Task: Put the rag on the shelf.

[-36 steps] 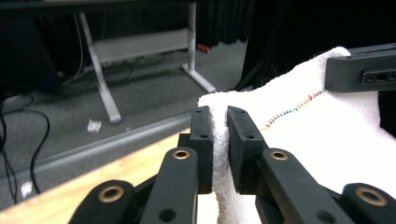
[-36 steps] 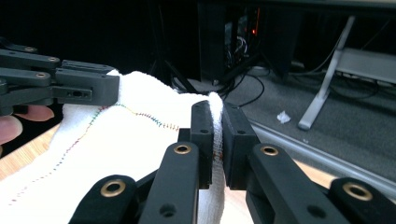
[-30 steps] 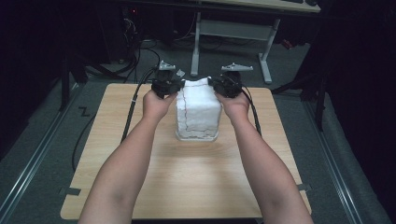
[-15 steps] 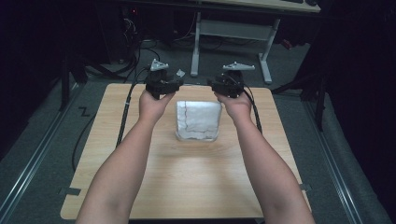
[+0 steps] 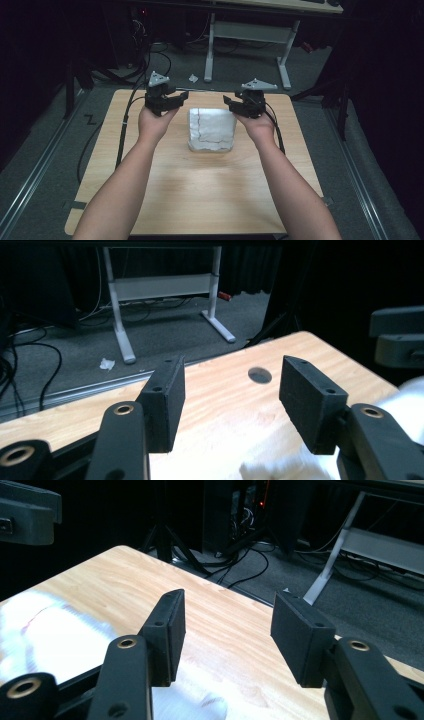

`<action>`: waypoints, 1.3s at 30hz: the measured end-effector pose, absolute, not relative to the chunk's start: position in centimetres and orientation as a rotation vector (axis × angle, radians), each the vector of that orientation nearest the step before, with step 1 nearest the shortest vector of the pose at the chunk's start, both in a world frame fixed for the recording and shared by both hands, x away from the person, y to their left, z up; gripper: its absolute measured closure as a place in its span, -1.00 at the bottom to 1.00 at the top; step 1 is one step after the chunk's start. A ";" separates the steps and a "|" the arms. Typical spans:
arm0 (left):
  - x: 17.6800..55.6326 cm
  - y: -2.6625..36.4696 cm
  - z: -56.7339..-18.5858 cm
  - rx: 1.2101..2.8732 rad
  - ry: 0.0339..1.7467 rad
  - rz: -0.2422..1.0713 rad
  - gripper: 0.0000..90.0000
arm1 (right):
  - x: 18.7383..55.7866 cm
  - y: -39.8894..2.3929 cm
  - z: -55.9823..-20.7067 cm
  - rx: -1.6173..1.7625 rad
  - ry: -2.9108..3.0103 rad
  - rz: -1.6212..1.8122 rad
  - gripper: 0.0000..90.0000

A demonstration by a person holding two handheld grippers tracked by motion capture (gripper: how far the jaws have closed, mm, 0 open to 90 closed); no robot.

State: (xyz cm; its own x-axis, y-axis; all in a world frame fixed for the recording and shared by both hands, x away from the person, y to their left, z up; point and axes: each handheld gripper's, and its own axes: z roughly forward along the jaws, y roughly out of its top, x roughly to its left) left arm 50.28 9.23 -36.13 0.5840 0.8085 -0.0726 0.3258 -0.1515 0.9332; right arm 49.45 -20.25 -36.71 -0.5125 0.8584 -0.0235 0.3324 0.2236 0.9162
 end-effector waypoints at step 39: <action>32.5 13.3 -52.6 2.037 0.951 0.359 -0.10 | 33.4 -22.7 -50.9 1.133 2.113 1.092 -0.09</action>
